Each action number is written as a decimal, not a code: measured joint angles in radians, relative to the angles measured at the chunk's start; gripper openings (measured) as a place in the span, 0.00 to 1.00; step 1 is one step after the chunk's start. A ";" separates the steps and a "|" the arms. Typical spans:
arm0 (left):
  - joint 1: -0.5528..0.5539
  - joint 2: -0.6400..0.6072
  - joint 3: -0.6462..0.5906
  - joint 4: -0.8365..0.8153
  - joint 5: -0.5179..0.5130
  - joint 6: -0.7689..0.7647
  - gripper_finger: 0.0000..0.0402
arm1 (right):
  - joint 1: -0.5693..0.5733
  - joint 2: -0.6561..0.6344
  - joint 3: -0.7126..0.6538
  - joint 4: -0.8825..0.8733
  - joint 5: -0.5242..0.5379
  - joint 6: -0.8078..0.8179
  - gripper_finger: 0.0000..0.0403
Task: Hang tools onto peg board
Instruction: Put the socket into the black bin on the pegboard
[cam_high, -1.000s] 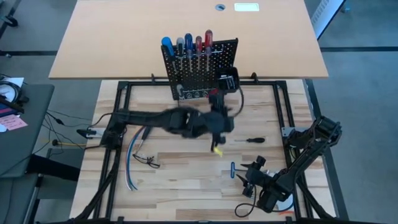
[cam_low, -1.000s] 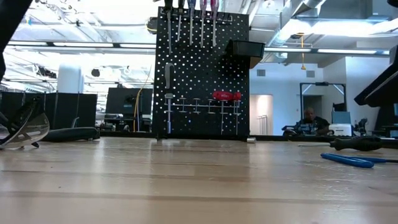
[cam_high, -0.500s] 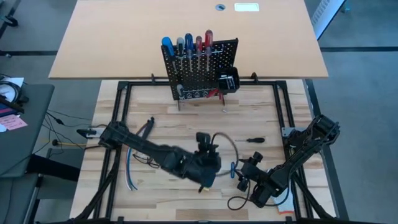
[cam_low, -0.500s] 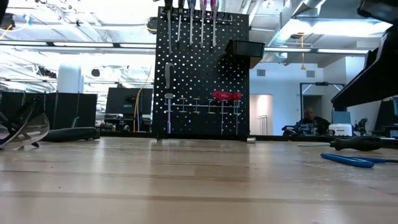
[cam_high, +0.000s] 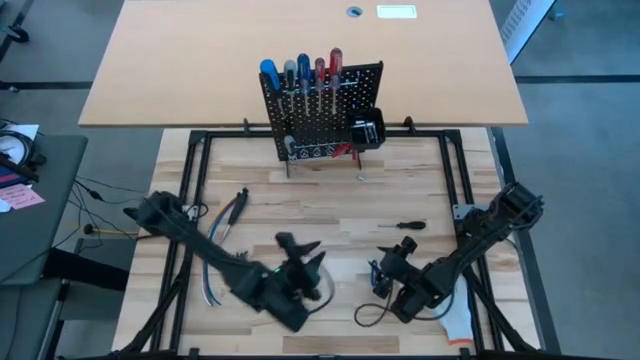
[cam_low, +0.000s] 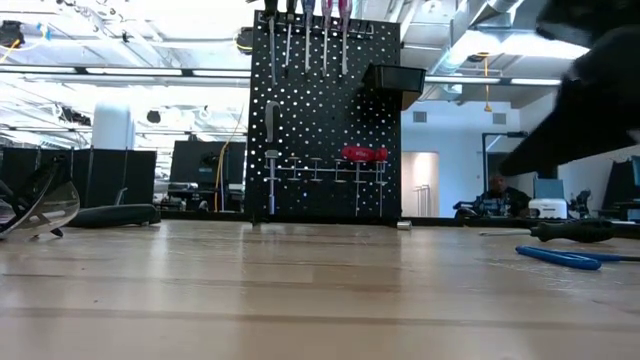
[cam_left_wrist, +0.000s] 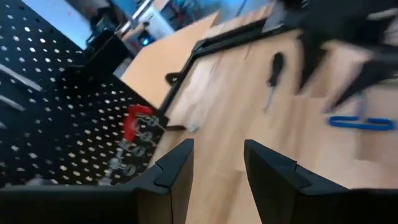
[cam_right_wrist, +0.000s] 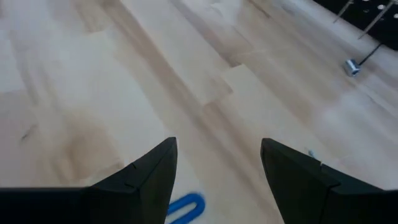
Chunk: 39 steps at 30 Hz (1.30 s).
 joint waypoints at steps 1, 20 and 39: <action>-0.016 -0.025 -0.044 0.045 -0.012 -0.004 0.34 | -0.010 0.000 0.000 0.001 0.000 0.000 0.59; -0.027 -0.163 -0.193 0.317 -0.077 0.098 0.34 | -0.131 0.000 0.000 0.104 0.000 0.000 0.59; -0.012 -0.162 -0.192 0.331 -0.021 0.161 0.34 | -0.174 0.000 0.000 0.132 -0.001 0.001 0.59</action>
